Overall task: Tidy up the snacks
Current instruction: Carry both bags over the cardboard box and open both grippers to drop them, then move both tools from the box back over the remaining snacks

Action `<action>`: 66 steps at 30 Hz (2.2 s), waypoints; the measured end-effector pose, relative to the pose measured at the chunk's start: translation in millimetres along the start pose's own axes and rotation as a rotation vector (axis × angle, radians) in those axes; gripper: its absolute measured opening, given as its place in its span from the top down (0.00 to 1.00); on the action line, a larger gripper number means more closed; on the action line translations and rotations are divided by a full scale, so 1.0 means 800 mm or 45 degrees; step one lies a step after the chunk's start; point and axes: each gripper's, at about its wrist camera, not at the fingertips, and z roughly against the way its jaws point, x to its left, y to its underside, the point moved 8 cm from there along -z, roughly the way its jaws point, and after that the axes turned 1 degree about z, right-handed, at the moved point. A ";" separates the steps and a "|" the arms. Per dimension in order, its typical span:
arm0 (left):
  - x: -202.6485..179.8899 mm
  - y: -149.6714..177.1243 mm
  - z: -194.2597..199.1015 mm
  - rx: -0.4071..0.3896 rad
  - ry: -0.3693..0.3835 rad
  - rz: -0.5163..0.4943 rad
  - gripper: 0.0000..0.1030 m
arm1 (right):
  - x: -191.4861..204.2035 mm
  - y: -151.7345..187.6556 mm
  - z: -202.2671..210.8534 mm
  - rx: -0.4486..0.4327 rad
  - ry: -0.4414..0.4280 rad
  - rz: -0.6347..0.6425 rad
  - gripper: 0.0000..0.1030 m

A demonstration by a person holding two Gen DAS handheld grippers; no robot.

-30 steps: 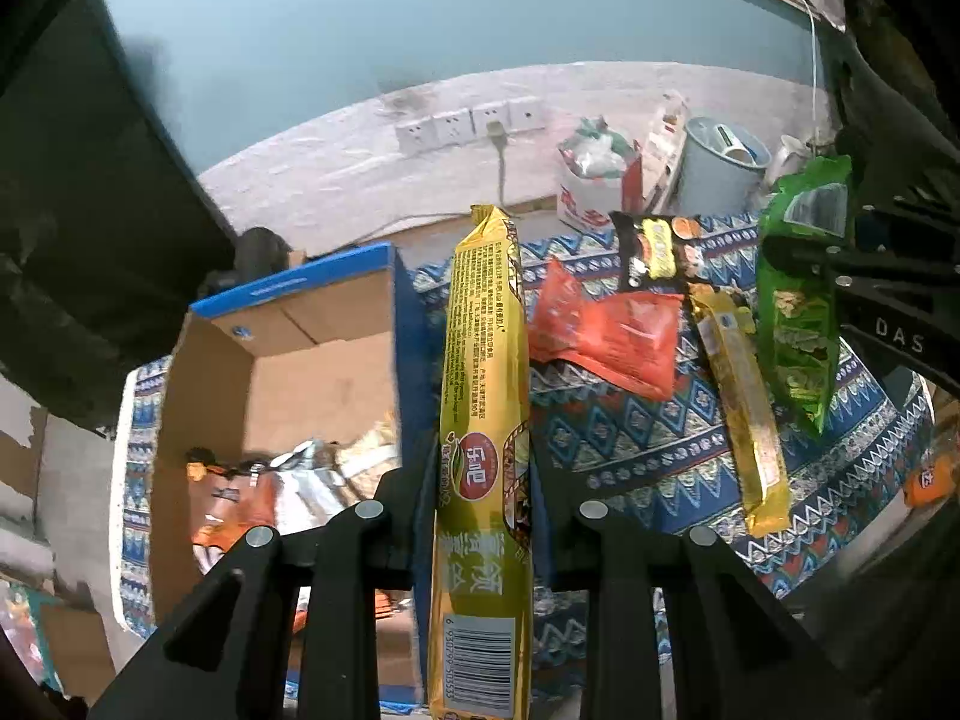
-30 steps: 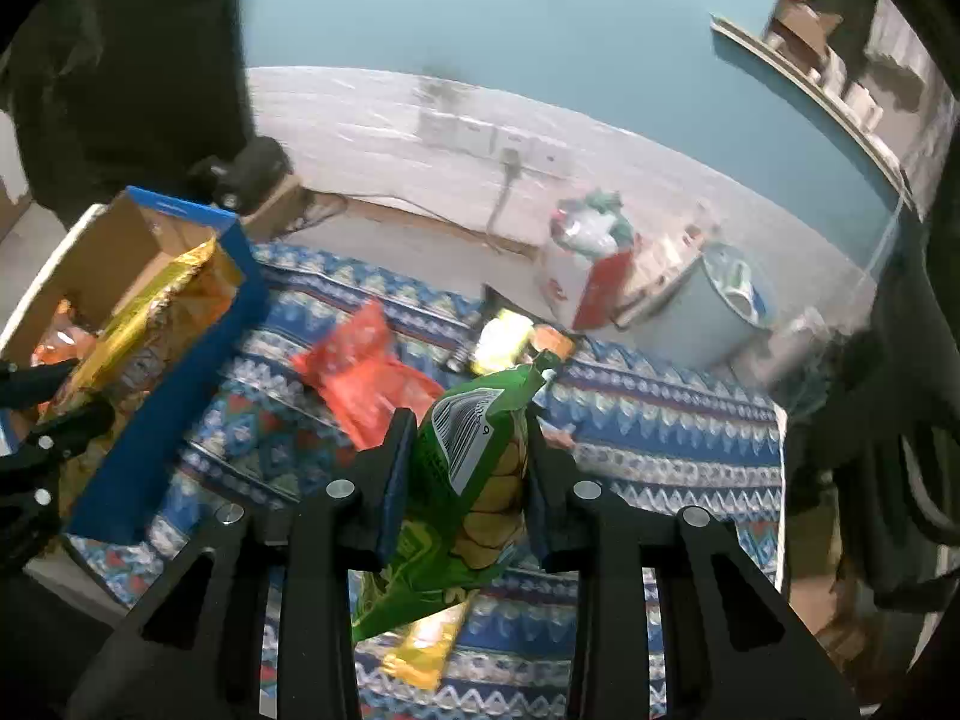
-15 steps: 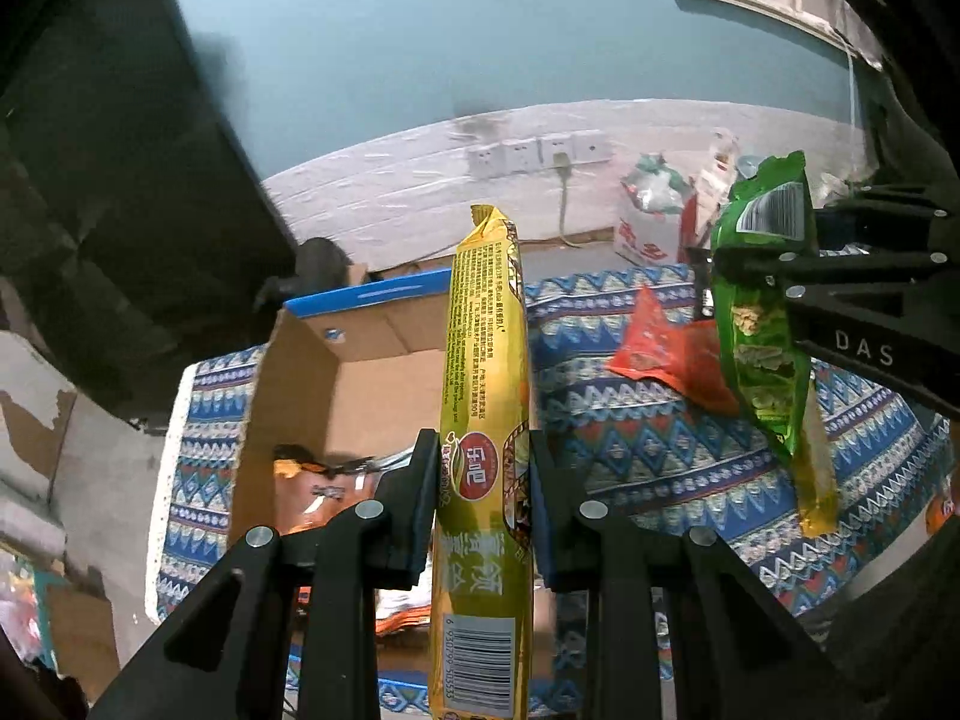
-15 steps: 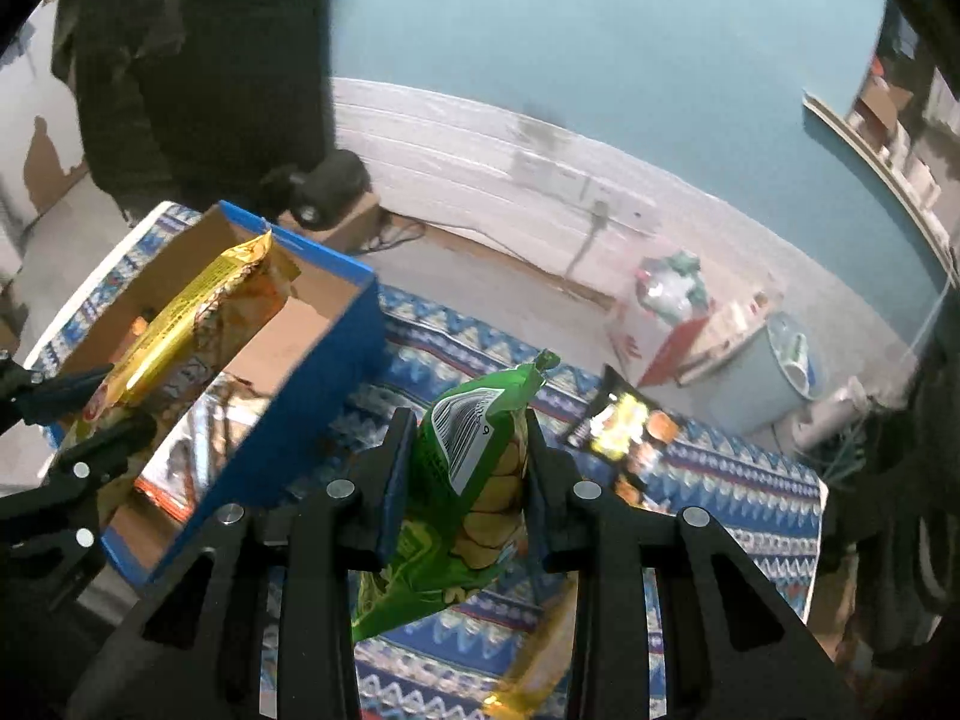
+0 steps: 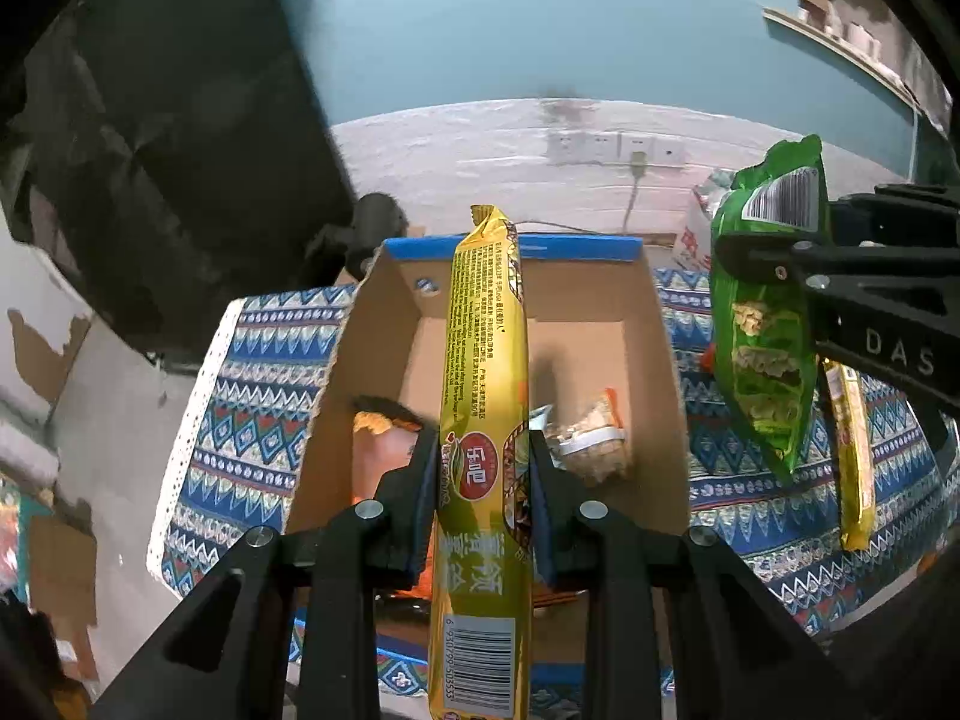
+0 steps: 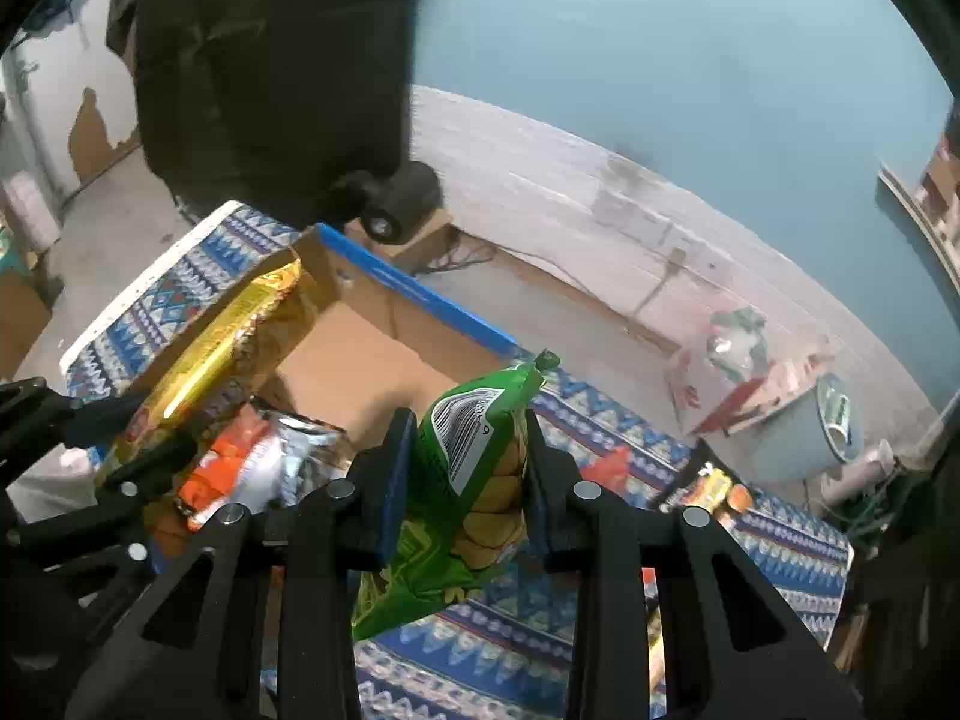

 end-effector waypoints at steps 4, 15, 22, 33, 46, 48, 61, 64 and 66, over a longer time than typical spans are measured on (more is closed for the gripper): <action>0.025 0.003 -0.007 0.012 -0.026 0.050 0.73 | 0.024 -0.010 -0.012 0.010 -0.020 0.035 0.70; 0.064 0.019 -0.025 0.060 -0.077 0.126 0.73 | 0.063 -0.012 -0.050 0.084 -0.082 0.065 0.70; 0.068 0.020 -0.030 0.083 -0.093 0.137 0.73 | 0.068 -0.006 -0.060 0.108 -0.097 0.065 0.70; 0.073 0.013 -0.018 0.047 -0.112 0.156 0.61 | 0.056 -0.010 -0.049 0.069 -0.132 -0.010 0.32; 0.028 -0.002 0.003 0.005 -0.024 0.133 0.30 | -0.003 0.018 -0.023 0.064 -0.079 -0.110 0.26; 0.013 -0.005 0.005 0.001 -0.008 0.110 0.30 | -0.017 0.029 -0.022 0.078 -0.059 -0.125 0.26; -0.082 -0.008 0.008 -0.003 -0.011 -0.112 0.29 | -0.111 0.108 -0.015 0.165 0.087 -0.210 0.26; -0.103 -0.006 0.006 0.007 -0.004 -0.150 0.29 | -0.132 0.130 -0.018 0.195 0.100 -0.244 0.26; -0.113 -0.004 0.005 0.009 0.001 -0.165 0.29 | -0.143 0.145 -0.019 0.210 0.107 -0.267 0.26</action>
